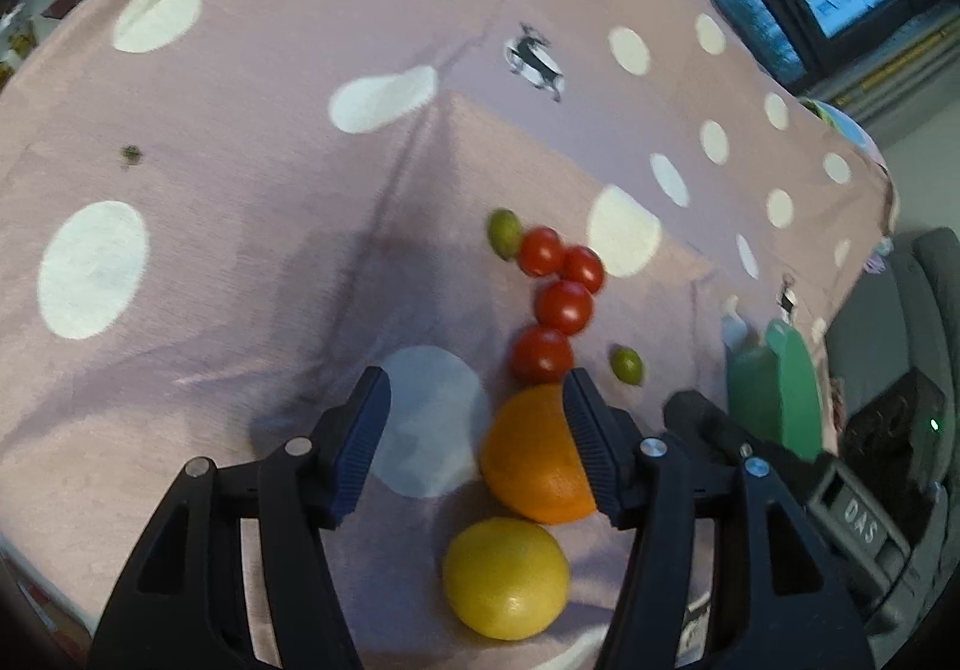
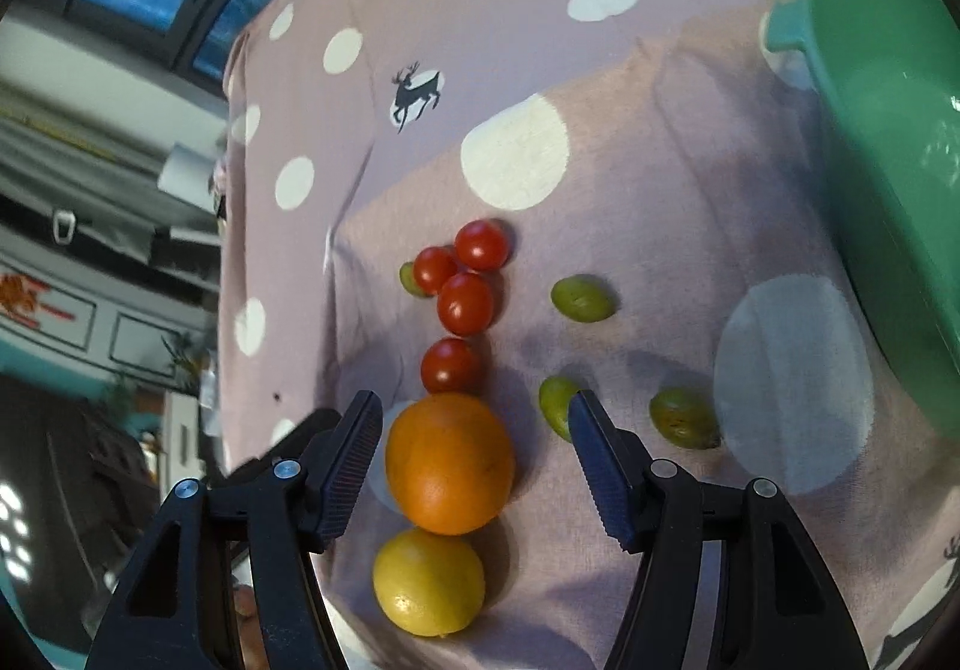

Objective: Organize fruits
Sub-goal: 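Hold the orange in the right gripper above the other fruits, then carry the orange into the green bowl and open the right gripper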

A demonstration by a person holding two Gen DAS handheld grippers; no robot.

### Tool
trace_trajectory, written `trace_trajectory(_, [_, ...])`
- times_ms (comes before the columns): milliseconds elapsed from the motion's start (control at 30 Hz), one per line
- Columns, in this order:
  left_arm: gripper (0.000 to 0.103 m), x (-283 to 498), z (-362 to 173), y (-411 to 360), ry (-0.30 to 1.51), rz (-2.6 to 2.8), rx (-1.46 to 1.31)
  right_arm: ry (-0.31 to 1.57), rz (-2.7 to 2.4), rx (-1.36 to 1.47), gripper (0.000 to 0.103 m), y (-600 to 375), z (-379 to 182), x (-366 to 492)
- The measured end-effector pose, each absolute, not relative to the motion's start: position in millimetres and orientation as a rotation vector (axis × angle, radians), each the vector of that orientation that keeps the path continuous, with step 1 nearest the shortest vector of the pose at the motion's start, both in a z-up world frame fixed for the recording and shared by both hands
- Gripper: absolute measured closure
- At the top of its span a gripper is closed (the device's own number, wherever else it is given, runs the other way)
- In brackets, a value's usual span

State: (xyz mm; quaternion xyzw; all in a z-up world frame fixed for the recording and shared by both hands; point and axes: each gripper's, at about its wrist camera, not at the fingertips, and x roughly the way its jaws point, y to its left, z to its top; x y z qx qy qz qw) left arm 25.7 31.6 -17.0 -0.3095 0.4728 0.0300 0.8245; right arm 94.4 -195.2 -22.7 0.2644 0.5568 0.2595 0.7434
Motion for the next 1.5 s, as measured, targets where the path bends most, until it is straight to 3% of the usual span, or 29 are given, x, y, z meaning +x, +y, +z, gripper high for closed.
trace_trajectory(900, [0.038, 45.4, -48.1, -16.3, 1.188, -0.157, -0.534, 1.353, 0.649, 0.676, 0.037, -170.4, -49.2, 95.6])
trace_trajectory(1267, [0.04, 48.2, -46.0, -27.6, 1.167, -0.129, -0.47, 1.374, 0.655, 0.649, 0.037, -164.8, -54.1, 97.9])
trace_trajectory(1500, [0.04, 43.8, -24.3, -39.1, 1.064, -0.125, -0.418, 1.274, 0.696, 0.637, 0.037, -172.8, -33.4, 92.6])
